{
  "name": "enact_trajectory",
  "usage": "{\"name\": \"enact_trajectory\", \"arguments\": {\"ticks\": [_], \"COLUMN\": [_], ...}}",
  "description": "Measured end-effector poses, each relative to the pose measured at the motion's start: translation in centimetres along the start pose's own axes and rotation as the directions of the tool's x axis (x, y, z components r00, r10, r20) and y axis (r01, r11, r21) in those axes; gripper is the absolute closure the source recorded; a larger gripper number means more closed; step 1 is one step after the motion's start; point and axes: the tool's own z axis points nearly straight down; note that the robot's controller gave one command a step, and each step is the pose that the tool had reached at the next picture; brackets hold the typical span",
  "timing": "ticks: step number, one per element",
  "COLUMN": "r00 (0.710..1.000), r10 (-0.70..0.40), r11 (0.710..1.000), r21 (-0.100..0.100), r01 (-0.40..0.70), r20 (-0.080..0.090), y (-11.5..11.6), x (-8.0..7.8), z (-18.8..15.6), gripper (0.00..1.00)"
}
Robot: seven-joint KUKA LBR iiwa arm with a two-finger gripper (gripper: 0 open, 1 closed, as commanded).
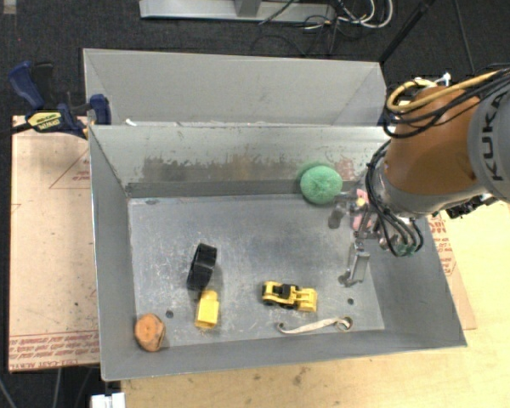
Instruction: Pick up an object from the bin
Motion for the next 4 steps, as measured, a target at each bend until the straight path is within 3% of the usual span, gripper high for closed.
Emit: {"name": "enact_trajectory", "arguments": {"ticks": [1,2,3,4], "r00": [0.997,0.988,0.989,0.996], "r10": [-0.08,-0.152,-0.145,-0.084], "r11": [0.997,0.988,0.989,0.996], "r21": [-0.001,-0.002,-0.001,-0.001], "r01": [0.08,0.152,0.145,0.084], "r20": [-0.004,-0.004,-0.006,0.001], "y": [4.9,4.0,4.8,5.1], "x": [-0.2,1.8,1.5,2.5], "z": [4.4,7.1,8.8,9.3], "gripper": [0.0,0.0,0.0,0.0]}}
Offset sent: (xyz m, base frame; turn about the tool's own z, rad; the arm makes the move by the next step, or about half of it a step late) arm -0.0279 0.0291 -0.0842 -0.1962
